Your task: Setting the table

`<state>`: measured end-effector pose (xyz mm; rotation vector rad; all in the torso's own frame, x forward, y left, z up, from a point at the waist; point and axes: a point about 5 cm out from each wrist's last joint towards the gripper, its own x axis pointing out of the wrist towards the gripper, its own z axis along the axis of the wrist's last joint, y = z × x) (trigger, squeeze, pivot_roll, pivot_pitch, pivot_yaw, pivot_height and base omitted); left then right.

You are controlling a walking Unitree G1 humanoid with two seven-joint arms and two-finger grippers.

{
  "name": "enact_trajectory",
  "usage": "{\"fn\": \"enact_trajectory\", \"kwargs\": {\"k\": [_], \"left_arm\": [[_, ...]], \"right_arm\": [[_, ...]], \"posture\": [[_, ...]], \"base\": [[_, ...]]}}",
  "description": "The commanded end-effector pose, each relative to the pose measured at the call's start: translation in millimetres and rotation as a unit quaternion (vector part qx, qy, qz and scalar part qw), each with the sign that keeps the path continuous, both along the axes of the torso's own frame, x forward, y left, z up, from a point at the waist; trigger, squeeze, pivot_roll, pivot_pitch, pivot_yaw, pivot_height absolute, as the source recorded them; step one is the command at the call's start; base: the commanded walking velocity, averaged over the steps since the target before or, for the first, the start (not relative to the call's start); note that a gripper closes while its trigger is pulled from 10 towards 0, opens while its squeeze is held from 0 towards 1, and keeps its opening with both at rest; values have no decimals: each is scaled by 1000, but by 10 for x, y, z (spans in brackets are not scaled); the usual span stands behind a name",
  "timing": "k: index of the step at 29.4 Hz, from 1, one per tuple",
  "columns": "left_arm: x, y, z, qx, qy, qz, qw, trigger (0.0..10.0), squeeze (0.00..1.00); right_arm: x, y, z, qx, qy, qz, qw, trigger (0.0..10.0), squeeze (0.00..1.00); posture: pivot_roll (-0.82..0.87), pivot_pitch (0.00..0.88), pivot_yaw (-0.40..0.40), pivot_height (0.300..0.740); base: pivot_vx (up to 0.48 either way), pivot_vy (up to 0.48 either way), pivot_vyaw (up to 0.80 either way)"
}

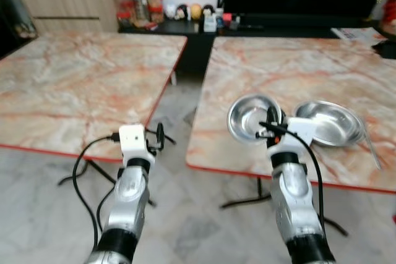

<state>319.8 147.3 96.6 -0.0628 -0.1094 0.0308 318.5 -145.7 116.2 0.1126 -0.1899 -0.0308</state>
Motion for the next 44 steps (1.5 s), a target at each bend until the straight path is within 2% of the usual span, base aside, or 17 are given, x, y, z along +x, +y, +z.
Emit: {"fn": "enact_trajectory", "kwargs": {"k": [1, 15, 28, 34, 44], "left_arm": [[20, 8, 57, 4, -10, -2, 1000, 10000, 0], [-27, 78, 21, 10, -4, 1, 1000, 10000, 0], [-139, 250, -25, 4, 1, 21, 1000, 10000, 0], [-142, 296, -27, 8, 5, 24, 1000, 10000, 0], [-141, 287, -17, 9, 7, 19, 1000, 10000, 0]], "right_arm": [[12, 29, 75, 2, -17, 3, 1000, 10000, 0], [-12, -12, 27, 1, -6, -7, 1000, 10000, 0], [-22, -20, 14, -2, -2, -8, 1000, 10000, 0], [-20, -11, 2, 6, 1, -8, 1000, 10000, 0], [-6, -4, 4, 7, 5, -8, 1000, 10000, 0]], "posture": [[-67, 0, 17, 740], [-61, 0, 17, 740], [-55, 0, 9, 740], [-47, 0, 12, 740], [-45, 0, 14, 740]], "base": [[0, -345, 0], [0, -333, 0], [0, 0, 0], [0, 0, 0], [370, 0, 0]]}}
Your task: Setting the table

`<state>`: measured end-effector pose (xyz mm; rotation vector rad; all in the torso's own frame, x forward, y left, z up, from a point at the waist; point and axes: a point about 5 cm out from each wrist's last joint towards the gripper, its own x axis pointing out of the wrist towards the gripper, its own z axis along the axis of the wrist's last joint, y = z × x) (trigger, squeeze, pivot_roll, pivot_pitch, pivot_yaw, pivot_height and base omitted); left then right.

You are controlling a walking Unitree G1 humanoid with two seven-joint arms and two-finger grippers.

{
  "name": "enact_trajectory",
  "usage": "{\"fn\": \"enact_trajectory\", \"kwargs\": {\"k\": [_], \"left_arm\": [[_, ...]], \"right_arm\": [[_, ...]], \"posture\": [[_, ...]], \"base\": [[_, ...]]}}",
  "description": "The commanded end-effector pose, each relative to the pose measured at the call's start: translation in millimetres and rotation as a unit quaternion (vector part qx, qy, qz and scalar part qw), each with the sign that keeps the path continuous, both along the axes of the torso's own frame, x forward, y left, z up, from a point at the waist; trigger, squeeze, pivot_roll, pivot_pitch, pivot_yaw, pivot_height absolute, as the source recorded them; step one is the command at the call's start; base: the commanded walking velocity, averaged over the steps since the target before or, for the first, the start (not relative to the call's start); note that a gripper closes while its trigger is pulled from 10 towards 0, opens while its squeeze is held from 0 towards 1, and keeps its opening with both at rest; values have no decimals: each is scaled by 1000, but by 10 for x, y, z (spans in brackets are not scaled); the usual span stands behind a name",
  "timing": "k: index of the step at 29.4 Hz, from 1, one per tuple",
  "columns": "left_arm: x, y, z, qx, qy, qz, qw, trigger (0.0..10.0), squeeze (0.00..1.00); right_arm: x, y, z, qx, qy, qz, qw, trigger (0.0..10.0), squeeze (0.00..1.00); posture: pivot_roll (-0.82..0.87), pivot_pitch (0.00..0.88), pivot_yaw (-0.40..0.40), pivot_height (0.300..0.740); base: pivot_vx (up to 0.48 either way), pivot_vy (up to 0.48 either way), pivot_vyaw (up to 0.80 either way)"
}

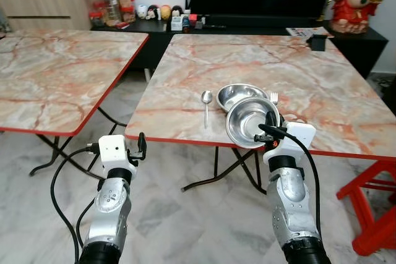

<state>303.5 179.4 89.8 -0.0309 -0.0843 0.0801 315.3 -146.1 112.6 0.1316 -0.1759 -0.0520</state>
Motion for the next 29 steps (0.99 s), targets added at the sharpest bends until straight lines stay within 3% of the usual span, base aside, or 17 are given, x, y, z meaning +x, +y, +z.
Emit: {"fn": "enact_trajectory", "kwargs": {"k": [1, 4, 19, 22, 29], "left_arm": [[22, -33, 51, -5, -7, -6, 1000, 10000, 0], [32, -46, 56, -6, -7, -8, 1000, 10000, 0], [47, -55, 65, -10, -8, -5, 1000, 10000, 0], [41, -55, 68, -10, -9, -4, 1000, 10000, 0], [39, -61, 67, -11, -10, -5, 1000, 10000, 0]], "right_arm": [[26, 0, 40, -3, -2, 1, 1000, 10000, 0], [35, -5, 47, 1, -4, 2, 1000, 10000, 0], [48, 61, 88, -22, -17, 30, 999, 10000, 0], [45, 76, 88, -22, -17, 34, 999, 10000, 0], [46, 60, 93, -11, -19, 29, 999, 10000, 0]], "posture": [[-45, 0, 14, 740], [-46, 0, 13, 740], [-43, 0, 3, 740], [-41, 0, 2, 740], [-40, 0, 4, 740]], "base": [[405, 0, 0], [400, 0, -704], [395, 0, 0], [387, 0, 800], [381, 0, 0]]}}
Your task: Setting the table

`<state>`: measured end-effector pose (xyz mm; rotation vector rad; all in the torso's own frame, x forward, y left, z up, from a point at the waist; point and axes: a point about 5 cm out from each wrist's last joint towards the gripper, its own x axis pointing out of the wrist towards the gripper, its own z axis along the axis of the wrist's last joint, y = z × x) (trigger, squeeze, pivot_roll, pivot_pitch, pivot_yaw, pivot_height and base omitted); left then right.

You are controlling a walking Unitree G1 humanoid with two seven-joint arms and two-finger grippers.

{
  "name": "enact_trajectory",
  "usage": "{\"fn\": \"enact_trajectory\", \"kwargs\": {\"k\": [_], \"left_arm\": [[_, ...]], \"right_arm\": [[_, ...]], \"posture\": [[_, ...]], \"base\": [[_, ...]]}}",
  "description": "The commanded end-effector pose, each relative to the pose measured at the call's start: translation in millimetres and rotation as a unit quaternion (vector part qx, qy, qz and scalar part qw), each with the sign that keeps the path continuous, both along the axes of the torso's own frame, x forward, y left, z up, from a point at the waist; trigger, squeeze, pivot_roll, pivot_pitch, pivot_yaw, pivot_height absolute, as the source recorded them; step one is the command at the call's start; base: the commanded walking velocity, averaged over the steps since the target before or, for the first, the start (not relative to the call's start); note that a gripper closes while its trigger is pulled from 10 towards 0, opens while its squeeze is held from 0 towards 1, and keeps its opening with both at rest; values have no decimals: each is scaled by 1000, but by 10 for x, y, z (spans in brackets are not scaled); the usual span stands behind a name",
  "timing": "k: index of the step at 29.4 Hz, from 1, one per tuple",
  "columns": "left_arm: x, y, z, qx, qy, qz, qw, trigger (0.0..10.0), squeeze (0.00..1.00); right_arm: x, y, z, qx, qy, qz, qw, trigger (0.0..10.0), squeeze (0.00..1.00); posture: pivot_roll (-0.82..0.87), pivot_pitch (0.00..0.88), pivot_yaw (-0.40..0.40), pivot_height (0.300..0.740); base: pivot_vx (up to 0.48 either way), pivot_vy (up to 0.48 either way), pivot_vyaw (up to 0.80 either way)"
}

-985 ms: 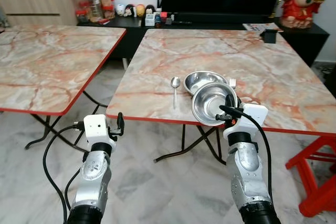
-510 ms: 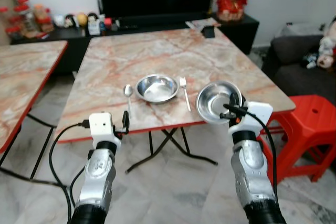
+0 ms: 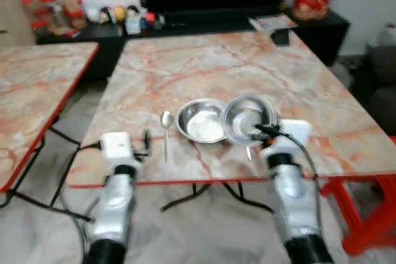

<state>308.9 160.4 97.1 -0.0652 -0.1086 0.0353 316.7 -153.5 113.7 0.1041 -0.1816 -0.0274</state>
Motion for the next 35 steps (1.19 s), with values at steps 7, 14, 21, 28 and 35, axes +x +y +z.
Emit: {"fn": "enact_trajectory", "kwargs": {"k": [7, 14, 21, 28, 35], "left_arm": [[-10, 119, 7, 3, -1, 18, 1000, 10000, 0], [-12, 118, 19, -1, -5, 18, 1000, 10000, 0], [4, 112, 33, 0, -6, 15, 1000, 10000, 0], [10, 109, 33, 2, -4, 13, 1000, 10000, 0], [17, 91, 37, 1, -3, 9, 1000, 10000, 0]], "right_arm": [[29, 143, 104, -6, -23, 24, 999, 10000, 0], [31, 138, 103, -5, -23, 26, 999, 10000, 0], [28, 144, 92, -4, -21, 22, 1000, 10000, 0], [28, 143, 78, -3, -18, 21, 1000, 10000, 0], [30, 123, 69, 4, -14, 16, 1000, 10000, 0]], "posture": [[-42, 0, 3, 740], [-41, 0, 3, 740], [-37, 0, 7, 740], [-39, 0, 9, 740], [-37, 0, 12, 740]], "base": [[315, 0, 280], [0, 0, 368], [0, 0, 547], [0, 0, 343], [0, 0, 0]]}}
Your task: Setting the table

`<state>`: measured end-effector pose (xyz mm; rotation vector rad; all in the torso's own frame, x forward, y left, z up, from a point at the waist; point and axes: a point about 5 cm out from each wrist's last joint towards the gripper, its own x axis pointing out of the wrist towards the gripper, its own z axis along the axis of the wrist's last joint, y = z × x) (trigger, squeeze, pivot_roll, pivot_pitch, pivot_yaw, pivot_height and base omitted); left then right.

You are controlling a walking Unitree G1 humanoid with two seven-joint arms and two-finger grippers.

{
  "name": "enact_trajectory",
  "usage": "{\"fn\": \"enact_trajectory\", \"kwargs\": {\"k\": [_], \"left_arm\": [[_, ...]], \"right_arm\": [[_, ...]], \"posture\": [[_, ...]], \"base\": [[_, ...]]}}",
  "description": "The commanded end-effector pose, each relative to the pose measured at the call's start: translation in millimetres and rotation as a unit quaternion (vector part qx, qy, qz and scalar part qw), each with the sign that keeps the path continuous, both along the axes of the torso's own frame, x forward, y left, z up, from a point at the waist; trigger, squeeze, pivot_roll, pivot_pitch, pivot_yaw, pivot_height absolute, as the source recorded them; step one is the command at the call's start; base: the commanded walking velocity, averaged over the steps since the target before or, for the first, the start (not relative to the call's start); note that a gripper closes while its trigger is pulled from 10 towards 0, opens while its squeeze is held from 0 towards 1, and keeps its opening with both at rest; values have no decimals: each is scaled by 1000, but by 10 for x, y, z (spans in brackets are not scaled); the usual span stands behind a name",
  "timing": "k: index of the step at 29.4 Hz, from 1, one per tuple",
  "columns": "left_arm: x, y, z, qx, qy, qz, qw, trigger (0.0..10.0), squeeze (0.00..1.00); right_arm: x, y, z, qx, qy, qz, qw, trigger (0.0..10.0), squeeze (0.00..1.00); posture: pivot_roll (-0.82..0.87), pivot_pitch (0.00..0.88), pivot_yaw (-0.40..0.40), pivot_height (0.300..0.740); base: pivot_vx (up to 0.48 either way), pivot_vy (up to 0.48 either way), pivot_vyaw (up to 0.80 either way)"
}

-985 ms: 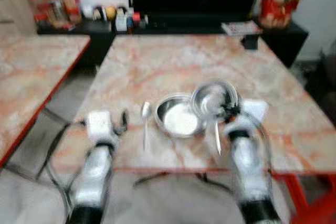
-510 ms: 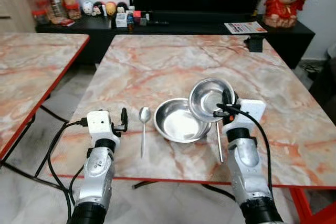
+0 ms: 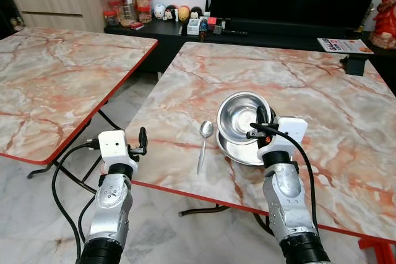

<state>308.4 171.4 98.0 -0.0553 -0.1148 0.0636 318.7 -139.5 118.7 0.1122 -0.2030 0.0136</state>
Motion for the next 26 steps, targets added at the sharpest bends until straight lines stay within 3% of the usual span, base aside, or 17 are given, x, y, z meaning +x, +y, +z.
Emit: {"fn": "enact_trajectory", "kwargs": {"k": [1, 11, 26], "left_arm": [[19, -18, 28, -3, -1, -6, 1000, 10000, 0], [22, 1, 28, 2, 3, -7, 1000, 10000, 0], [23, -6, 27, 2, 3, -8, 1000, 10000, 0]], "right_arm": [[9, -21, 13, 4, -1, -7, 1000, 10000, 0], [-2, -7, -15, 13, 5, -9, 1000, 10000, 0], [-2, 20, -9, -4, 4, 0, 1000, 10000, 0]], "posture": [[-36, 0, 12, 740], [-34, 0, 16, 740], [-36, 0, 16, 740]], "base": [[0, 0, 0], [0, 0, 0], [247, 0, 0]]}}
